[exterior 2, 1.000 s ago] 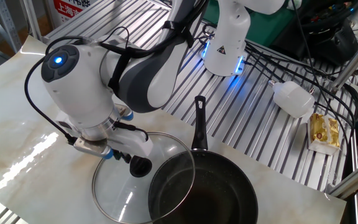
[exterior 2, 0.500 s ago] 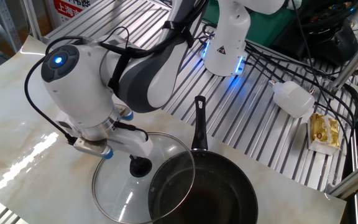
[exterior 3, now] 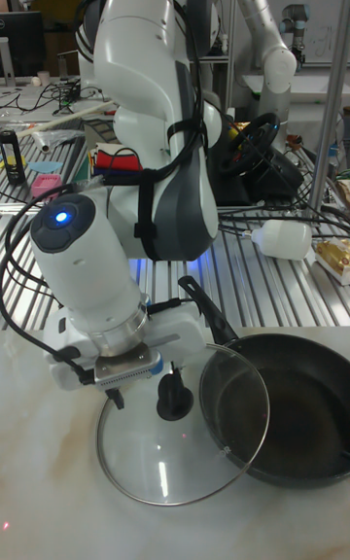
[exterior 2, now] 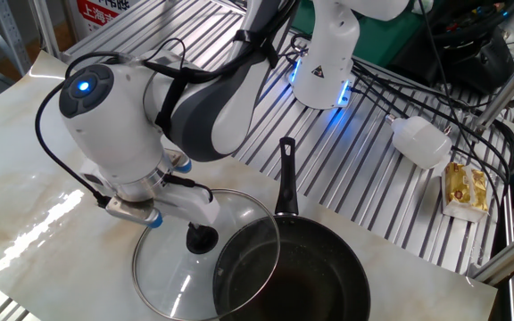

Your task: Cover the pot with the lid

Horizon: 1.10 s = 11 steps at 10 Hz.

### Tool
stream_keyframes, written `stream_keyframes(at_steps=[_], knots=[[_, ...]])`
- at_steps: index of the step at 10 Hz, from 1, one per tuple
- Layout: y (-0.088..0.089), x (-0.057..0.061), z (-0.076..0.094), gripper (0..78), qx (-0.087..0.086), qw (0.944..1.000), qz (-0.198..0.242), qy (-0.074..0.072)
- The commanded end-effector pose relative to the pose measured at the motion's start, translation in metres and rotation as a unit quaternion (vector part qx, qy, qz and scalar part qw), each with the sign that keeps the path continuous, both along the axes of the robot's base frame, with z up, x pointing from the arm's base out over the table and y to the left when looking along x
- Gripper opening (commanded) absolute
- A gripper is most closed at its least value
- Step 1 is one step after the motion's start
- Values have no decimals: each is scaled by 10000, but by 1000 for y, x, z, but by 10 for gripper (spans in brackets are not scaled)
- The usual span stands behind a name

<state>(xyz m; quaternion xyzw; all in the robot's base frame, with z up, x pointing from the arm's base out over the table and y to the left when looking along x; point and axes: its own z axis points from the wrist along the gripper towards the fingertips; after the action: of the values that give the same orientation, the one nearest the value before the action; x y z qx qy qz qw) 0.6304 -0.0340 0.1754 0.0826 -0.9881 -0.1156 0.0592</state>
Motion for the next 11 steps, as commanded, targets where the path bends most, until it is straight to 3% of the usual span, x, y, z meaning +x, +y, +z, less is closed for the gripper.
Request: stream_keyframes(at_steps=[1, 4, 8, 11], knots=[[45, -52, -30, 774, 92, 9988, -429, 203], [46, -52, -30, 774, 71, 9984, -472, 297], [34, -50, -32, 774, 87, 9991, -361, 180], [28, -40, -21, 774, 45, 9995, -307, 114]])
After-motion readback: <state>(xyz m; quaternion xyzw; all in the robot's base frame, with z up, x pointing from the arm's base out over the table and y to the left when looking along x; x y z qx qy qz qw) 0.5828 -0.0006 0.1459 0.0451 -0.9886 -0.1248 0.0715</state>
